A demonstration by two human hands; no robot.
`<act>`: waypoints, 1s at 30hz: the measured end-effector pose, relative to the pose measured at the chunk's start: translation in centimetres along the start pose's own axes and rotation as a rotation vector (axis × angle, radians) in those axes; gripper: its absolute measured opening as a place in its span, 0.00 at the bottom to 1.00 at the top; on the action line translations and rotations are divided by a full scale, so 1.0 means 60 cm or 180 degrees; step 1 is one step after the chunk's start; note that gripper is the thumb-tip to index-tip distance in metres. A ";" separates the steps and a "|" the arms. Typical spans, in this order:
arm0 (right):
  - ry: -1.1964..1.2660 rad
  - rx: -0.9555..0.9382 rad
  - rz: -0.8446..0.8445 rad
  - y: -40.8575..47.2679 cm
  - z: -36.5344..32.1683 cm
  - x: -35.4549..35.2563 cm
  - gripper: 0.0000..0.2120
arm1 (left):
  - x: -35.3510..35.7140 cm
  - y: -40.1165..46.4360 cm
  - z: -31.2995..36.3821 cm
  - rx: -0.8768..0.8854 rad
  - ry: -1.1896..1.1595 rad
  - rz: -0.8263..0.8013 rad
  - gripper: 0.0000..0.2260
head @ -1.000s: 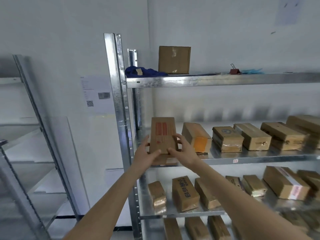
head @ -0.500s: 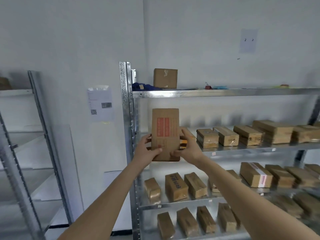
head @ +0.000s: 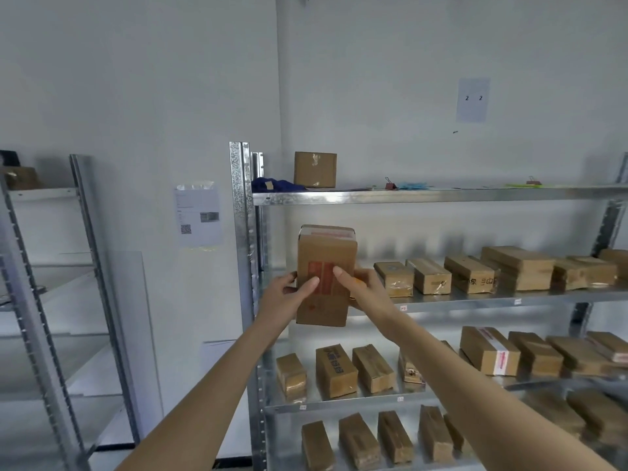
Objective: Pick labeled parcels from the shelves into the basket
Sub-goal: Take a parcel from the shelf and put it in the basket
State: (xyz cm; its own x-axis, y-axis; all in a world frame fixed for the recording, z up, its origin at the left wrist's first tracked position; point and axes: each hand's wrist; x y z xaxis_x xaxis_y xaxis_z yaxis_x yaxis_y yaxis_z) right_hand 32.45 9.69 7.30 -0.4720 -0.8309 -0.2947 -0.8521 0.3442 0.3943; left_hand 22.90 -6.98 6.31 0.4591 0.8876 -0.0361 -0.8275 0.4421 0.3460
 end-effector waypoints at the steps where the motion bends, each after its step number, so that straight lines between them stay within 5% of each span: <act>1: 0.0013 0.0030 -0.0008 -0.004 0.001 -0.006 0.17 | 0.007 -0.006 0.007 -0.0058 -0.0091 0.0030 0.18; 5: 0.0155 0.0138 -0.0057 -0.020 0.004 -0.029 0.22 | 0.031 -0.027 0.017 -0.0173 -0.0360 0.0071 0.29; 9: 0.0046 0.0192 -0.0135 -0.033 0.006 -0.043 0.14 | 0.051 -0.044 0.013 -0.0280 -0.0398 0.0140 0.41; 12: -0.0053 0.0287 -0.0191 -0.042 0.017 -0.050 0.23 | 0.055 -0.056 0.005 -0.0311 -0.0209 0.0249 0.44; 20: -0.0397 0.0265 -0.0674 -0.076 0.083 -0.044 0.35 | 0.029 -0.107 -0.048 -0.0343 0.0048 0.0309 0.25; 25: -0.0508 0.0160 -0.0922 -0.102 0.125 -0.010 0.31 | 0.008 -0.158 -0.079 -0.0465 -0.0195 0.0230 0.30; 30: -0.0424 0.0537 -0.0901 -0.124 0.143 0.051 0.30 | -0.018 -0.192 -0.094 -0.0704 -0.0356 0.0704 0.15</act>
State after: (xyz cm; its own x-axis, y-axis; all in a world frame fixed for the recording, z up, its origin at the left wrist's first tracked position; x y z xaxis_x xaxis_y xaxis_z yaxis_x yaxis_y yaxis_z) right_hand 35.41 8.33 -4.01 -0.2276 -0.8431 -0.4872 -0.9735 0.1850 0.1346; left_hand 30.14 -12.28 -2.94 0.2831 0.9510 0.1246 -0.9556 0.2685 0.1217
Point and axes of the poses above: each hand's wrist, its own y-axis towards the middle knuckle, its own x-axis out of the palm, z = x × y, and after that the axes turned 12 degrees about -y, right-handed
